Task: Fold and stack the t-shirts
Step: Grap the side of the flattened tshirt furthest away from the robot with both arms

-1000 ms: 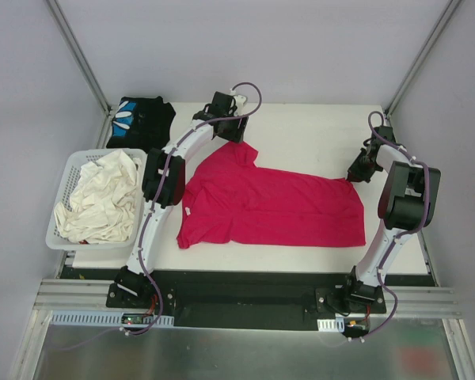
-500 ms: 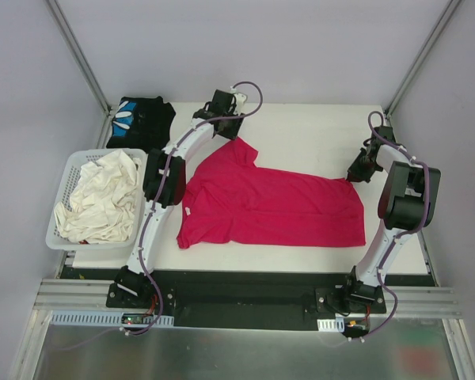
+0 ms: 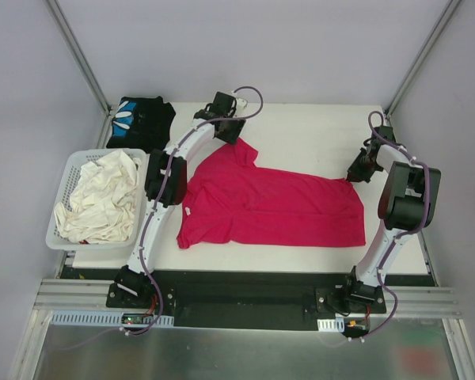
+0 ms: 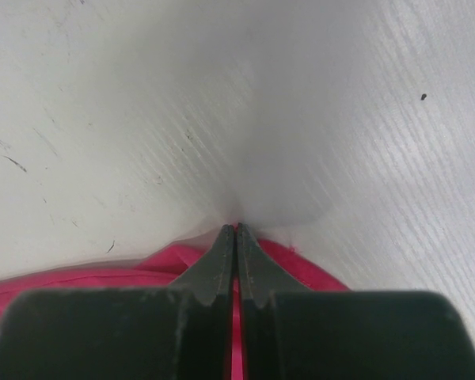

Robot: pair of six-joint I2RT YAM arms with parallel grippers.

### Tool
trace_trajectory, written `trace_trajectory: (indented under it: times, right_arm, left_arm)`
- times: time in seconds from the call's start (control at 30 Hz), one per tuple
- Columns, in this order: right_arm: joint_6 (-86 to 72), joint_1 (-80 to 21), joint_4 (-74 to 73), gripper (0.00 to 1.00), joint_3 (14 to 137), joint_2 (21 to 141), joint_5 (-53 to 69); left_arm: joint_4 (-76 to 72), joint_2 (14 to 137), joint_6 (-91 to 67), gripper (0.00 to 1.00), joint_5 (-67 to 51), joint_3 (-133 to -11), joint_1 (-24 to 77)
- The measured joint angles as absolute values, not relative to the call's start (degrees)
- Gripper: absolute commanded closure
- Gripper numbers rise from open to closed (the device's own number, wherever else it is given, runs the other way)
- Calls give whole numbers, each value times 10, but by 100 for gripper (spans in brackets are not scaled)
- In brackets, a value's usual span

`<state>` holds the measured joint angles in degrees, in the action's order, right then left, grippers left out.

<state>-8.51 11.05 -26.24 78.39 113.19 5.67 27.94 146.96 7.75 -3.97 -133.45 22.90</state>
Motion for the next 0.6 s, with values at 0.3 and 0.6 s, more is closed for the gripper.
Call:
trace_trajectory:
  times: [0.3,0.6]
  right_arm:
    - [-85,110,-262,99,781,1132,67]
    - [-85,110,-262,99,780,1132,72]
  left_arm:
    - [284,1471,71,45,-49,-1374,229]
    - [286,1471,63,47,-72,-1375,241]
